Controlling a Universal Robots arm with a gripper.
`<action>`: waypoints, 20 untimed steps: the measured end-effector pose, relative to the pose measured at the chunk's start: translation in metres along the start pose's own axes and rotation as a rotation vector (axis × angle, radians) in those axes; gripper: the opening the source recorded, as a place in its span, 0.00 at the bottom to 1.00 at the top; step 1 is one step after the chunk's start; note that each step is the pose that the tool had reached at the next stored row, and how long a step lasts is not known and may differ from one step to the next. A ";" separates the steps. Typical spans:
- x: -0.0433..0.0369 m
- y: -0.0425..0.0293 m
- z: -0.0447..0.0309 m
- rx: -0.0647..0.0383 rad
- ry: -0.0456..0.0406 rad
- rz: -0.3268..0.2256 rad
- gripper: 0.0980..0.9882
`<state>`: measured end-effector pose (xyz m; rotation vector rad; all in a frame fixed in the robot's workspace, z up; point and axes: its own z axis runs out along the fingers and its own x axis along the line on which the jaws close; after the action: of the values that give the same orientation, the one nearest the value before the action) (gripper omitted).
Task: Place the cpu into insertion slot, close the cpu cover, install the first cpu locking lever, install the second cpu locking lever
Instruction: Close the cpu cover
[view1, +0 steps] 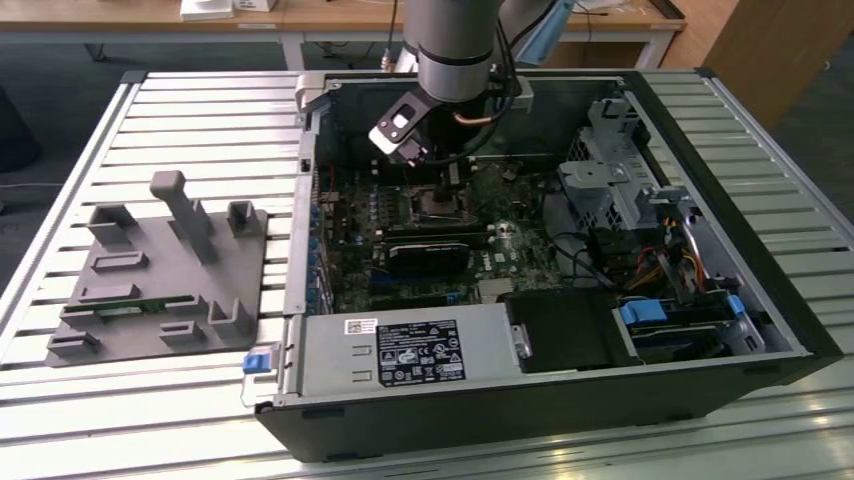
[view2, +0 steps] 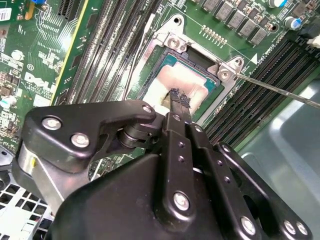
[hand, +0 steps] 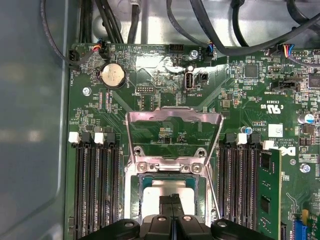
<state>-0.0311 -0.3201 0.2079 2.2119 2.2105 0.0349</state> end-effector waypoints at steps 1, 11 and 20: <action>0.0000 0.0000 0.0000 0.000 0.0000 0.000 0.01; 0.0000 0.0003 -0.0074 0.000 0.0001 0.000 0.01; 0.0002 0.0009 -0.0314 0.000 0.0000 0.000 0.01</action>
<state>-0.0310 -0.3201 0.2392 2.2117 2.2107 0.0349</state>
